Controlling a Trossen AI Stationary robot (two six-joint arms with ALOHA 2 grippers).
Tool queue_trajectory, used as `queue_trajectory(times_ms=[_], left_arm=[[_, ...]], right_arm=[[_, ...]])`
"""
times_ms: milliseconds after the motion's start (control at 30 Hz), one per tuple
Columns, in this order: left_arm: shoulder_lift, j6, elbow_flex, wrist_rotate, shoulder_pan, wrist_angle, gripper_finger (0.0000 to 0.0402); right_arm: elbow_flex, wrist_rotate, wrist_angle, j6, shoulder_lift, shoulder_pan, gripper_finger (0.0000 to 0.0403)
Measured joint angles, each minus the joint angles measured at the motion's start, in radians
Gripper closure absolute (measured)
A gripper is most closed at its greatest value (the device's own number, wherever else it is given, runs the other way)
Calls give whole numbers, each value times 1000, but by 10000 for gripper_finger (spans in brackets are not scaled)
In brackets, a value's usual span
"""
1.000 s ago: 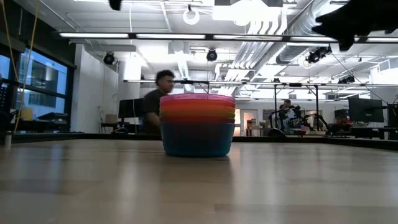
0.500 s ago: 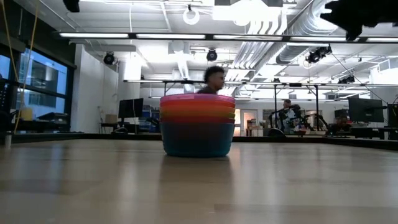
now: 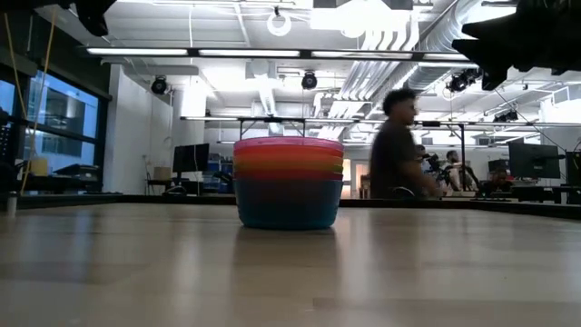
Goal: Nest bowls inside each other
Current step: Return to Home Position
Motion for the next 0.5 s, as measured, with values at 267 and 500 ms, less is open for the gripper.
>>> queue_trajectory(times_ms=[267,500], left_arm=[[-27,15,-72,64,0,10,186],[-27,28,-100,91,0,19,186]], right_arm=[[-86,-57,152,-8,0,0,259],[-97,-66,201,-22,0,1,259]])
